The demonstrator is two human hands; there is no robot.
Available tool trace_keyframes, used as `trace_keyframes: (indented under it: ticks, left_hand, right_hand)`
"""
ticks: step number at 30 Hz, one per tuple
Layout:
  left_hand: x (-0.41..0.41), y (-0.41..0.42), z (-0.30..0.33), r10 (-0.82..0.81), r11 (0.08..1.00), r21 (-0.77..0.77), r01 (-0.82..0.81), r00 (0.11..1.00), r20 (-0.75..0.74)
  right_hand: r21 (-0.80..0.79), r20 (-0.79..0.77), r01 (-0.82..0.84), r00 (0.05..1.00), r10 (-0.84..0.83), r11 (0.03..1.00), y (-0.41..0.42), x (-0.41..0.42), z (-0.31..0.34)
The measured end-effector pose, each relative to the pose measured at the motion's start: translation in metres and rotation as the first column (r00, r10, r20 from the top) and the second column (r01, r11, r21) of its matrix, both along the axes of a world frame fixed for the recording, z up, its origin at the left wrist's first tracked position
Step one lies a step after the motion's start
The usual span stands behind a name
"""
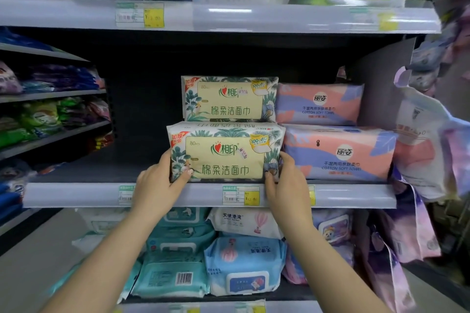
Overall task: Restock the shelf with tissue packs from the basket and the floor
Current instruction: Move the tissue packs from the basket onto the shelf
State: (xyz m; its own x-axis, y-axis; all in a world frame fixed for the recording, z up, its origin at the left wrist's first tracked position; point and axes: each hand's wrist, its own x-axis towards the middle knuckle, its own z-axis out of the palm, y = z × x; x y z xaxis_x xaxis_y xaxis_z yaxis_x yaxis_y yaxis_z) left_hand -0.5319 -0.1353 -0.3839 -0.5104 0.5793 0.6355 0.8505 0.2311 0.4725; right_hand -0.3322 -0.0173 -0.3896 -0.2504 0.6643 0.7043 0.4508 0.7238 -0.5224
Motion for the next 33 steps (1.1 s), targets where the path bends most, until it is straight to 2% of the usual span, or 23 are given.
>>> trace_keyframes:
  ticks: [8,15,17,20,23,26,28,30,33]
  left_hand:
    - [0.001,0.002,-0.002,0.046,0.998,-0.038,-0.05,0.993,-0.107]
    - [0.022,-0.013,-0.011,0.124,0.984,-0.12,-0.134,0.988,-0.092]
    - [0.038,-0.021,-0.027,0.13,0.983,-0.107,-0.148,0.979,-0.158]
    - [0.066,-0.03,-0.069,0.056,0.992,-0.097,-0.08,0.974,-0.221]
    - [0.092,-0.04,-0.128,-0.073,0.979,-0.201,0.03,0.976,-0.207]
    - [0.118,-0.057,-0.201,-0.18,0.901,-0.416,0.124,0.979,-0.099]
    - [0.135,-0.07,-0.25,-0.198,0.81,-0.549,0.207,0.977,0.076]
    - [0.149,-0.081,-0.298,-0.154,0.659,-0.688,0.304,0.95,0.272]
    - [0.164,-0.094,-0.354,-0.042,0.474,-0.785,0.398,0.901,0.431]
  right_hand:
    - [0.029,-0.017,-0.007,1.0,0.008,1.0,0.007,-0.004,-0.006]
    - [0.032,0.047,-0.045,0.998,0.043,0.998,0.002,0.011,0.003]
    - [0.117,0.068,-0.037,0.997,0.029,0.992,-0.007,0.019,-0.007]
    - [0.244,0.065,-0.04,0.998,0.025,0.969,-0.021,0.033,-0.044]
    - [0.217,0.106,-0.102,0.991,0.08,0.971,-0.03,0.055,-0.103]
    - [0.091,0.188,-0.114,0.978,0.095,0.989,-0.042,0.083,-0.18]
    - [-0.03,0.301,-0.084,0.95,0.089,0.996,-0.052,0.105,-0.241]
    - [-0.198,0.449,-0.025,0.887,0.114,0.98,-0.065,0.128,-0.3]
    - [-0.488,0.606,0.1,0.754,0.254,0.867,-0.085,0.153,-0.366]
